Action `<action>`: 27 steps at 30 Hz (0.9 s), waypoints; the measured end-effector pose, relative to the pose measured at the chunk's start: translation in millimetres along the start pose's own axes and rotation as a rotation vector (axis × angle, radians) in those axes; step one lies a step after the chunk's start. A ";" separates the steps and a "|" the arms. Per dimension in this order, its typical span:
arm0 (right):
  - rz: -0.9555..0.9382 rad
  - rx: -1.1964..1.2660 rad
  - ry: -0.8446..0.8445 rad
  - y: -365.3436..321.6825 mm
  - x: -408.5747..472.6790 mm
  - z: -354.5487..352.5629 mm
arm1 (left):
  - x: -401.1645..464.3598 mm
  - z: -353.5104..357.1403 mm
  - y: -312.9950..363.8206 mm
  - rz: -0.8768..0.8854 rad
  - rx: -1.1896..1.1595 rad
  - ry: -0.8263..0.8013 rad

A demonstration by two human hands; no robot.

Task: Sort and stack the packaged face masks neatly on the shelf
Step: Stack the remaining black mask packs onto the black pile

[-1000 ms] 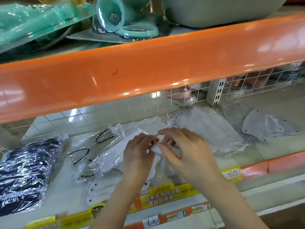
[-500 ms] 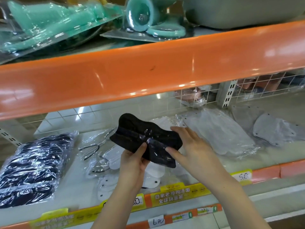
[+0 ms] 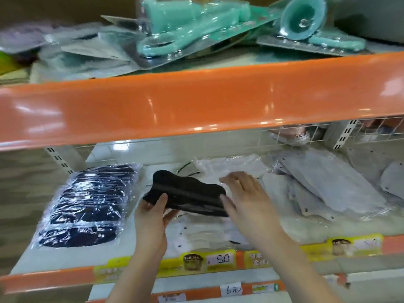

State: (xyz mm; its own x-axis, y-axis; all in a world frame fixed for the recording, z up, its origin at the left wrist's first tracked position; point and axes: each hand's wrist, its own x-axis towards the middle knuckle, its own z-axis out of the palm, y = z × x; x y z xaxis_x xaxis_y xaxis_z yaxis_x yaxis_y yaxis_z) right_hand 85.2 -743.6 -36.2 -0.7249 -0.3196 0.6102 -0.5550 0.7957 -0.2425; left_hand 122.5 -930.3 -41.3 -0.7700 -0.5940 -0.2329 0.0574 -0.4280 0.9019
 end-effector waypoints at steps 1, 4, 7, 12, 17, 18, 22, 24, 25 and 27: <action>-0.058 0.009 -0.060 -12.7 -1.6 6.5 | 4.1 -6.4 2.8 -0.012 -0.021 0.014; -0.160 -0.004 -0.249 -44.6 -8.4 31.2 | 15.0 -26.8 9.3 -0.049 -0.033 -0.006; -0.125 0.012 -0.225 -63.5 -6.0 53.6 | 21.6 -45.7 19.2 -0.062 0.078 -0.144; -0.083 -0.016 -0.127 -85.4 8.4 76.8 | 50.3 -79.8 28.9 0.301 0.872 -0.075; -0.099 -0.027 0.010 -112.3 22.8 93.3 | 80.4 -110.9 42.4 1.220 1.255 -0.309; -0.103 -0.031 0.024 -118.4 25.5 97.2 | 86.9 -116.6 44.5 1.265 1.311 -0.415; -0.138 -0.017 0.008 -149.2 32.2 112.7 | 100.5 -140.5 59.2 1.290 1.468 -0.512; -0.150 0.009 -0.006 -168.3 35.1 119.4 | 106.4 -157.0 68.6 1.294 1.484 -0.442; -0.158 0.026 -0.015 -178.0 36.0 122.8 | 109.4 -165.9 73.7 1.293 1.486 -0.401; -0.187 0.042 -0.063 -195.3 36.0 130.6 | 115.3 -185.7 82.2 1.290 1.480 -0.346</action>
State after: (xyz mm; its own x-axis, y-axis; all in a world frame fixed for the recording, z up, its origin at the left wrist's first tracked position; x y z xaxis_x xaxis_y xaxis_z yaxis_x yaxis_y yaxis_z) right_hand 114.1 -977.8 -65.4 -0.6310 -0.4927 0.5992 -0.6981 0.6976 -0.1616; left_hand 156.4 -1160.4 -61.5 -0.7901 0.1762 0.5871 0.2436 0.9692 0.0369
